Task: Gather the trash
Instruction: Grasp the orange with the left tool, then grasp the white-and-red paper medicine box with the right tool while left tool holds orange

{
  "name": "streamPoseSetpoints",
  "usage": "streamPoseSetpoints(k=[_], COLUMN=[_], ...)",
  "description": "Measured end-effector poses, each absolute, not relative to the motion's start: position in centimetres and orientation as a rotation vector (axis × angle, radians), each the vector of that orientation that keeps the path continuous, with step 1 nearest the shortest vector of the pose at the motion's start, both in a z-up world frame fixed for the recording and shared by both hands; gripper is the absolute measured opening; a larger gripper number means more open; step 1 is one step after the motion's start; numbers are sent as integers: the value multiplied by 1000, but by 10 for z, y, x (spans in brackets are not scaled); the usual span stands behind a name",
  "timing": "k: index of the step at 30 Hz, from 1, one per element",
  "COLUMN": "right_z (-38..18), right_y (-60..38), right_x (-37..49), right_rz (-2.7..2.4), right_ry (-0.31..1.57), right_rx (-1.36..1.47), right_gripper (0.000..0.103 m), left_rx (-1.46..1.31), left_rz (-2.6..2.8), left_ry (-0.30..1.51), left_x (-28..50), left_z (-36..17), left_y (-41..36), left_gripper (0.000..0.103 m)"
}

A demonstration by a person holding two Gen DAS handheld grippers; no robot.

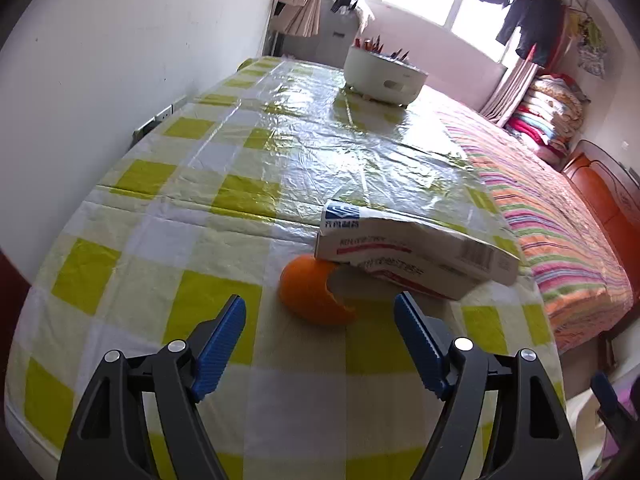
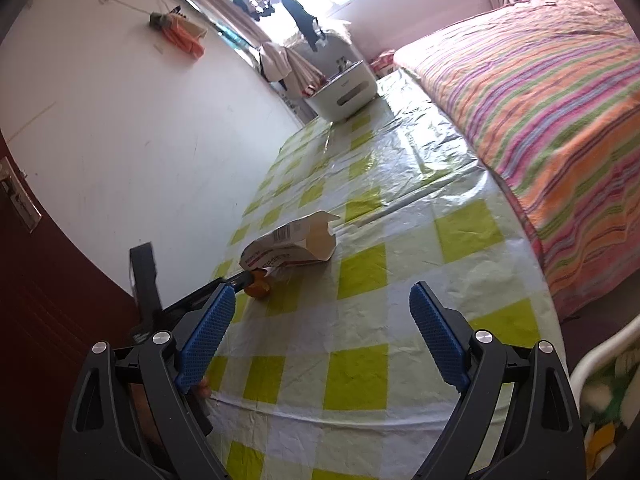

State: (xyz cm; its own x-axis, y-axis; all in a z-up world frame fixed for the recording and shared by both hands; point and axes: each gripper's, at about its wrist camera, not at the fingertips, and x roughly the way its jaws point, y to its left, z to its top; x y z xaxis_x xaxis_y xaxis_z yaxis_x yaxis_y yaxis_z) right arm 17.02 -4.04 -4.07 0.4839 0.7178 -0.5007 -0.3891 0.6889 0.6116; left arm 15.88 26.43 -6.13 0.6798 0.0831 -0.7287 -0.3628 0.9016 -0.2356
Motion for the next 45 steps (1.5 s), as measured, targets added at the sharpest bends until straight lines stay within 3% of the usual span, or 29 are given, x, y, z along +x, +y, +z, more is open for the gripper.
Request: streamPoseSetpoints(k=[5,8,10,14,38,44,45], right_z=[-30,-29,-28,-29,-55,-69,-74], right_y=[-38,-34,-28,-16,91,108,107], right_x=[182,184,188,201,246,262,262], right_rz=[716,727,730,746,947,949,957], right_ry=[814,818,818,828,904,952,964], right_rx=[435,425,407,387,106,121,129], right_gripper=[88,88,88,88,86,82,77], left_rx=[-372,-361,-350,-372,-372,-363,-363], left_rz=[281,294,296,294,260,262,261], left_ry=[827,846,851,841,790,785,786], left_x=[178,184,188,186,142,137,136], left_z=[-72,-78,-79,-80,-60,-58,-58], left_y=[269,272,272,277,280,282,282], left_gripper=[73,55,37,27,24,25,25])
